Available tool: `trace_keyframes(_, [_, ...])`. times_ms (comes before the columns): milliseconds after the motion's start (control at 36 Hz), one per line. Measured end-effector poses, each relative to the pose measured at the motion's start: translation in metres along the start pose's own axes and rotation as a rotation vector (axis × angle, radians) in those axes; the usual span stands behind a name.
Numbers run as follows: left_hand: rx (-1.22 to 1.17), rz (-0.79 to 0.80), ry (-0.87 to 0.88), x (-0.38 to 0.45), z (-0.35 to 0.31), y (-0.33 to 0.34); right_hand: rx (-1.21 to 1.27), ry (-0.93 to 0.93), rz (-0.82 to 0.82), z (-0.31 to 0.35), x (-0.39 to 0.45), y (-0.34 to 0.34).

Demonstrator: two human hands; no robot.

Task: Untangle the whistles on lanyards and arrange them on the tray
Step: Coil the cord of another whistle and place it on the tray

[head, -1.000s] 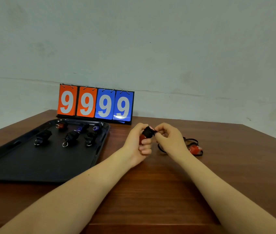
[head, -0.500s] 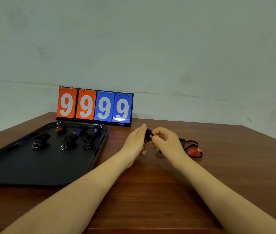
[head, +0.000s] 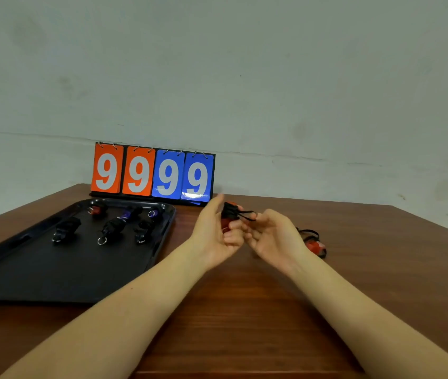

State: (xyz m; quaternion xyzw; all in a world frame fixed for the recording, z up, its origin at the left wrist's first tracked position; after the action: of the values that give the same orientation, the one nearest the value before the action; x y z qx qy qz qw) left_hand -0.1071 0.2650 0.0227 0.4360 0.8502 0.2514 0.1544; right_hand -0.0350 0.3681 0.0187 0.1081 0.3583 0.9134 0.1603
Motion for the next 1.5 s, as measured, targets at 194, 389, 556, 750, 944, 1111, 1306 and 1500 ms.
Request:
trace_keyframes(194, [-0.005,0.025,-0.007,0.003,-0.001,0.006,0.109,-0.037,0.002,0.004,-0.004,0.001])
trace_keyframes(389, [0.099,-0.019,-0.016,0.006,0.002,0.001,-0.052,-0.122,0.029,0.000,-0.001,0.000])
trace_keyframes(556, [0.226,-0.110,-0.055,0.008,0.007,-0.007,-1.289,-0.540,-0.049,0.002,-0.001,0.001])
trace_keyframes(750, [0.575,-0.231,-0.041,0.008,0.005,-0.012,-1.743,-0.845,0.135,0.011,-0.005,-0.005])
trace_keyframes(944, [0.904,-0.281,0.012,0.014,0.008,-0.008,-1.708,-0.968,0.169,0.011,-0.006,-0.005])
trace_keyframes(1111, [0.923,-0.271,-0.045,0.012,0.009,-0.011,-1.492,-0.766,0.183,0.011,-0.010,-0.007])
trace_keyframes(1306, [0.814,-0.190,-0.052,0.008,0.009,-0.013,-1.421,-0.674,0.195,0.014,-0.011,-0.006])
trace_keyframes(1500, [0.620,-0.051,-0.048,0.008,0.008,-0.014,-1.593,-0.857,0.116,0.018,-0.012,-0.010])
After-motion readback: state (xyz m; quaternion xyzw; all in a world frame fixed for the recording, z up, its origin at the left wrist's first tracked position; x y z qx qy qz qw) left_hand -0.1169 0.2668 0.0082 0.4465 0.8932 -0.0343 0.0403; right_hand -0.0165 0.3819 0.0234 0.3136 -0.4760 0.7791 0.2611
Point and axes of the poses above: each hand's wrist, its own x-axis towards the middle knuckle, its own y-axis out of the palm, z = x × y, the point moved 1 cm from there along x, towards the middle knuckle, and after that the axes turned 12 degrees about x, right-handed, at the moved point
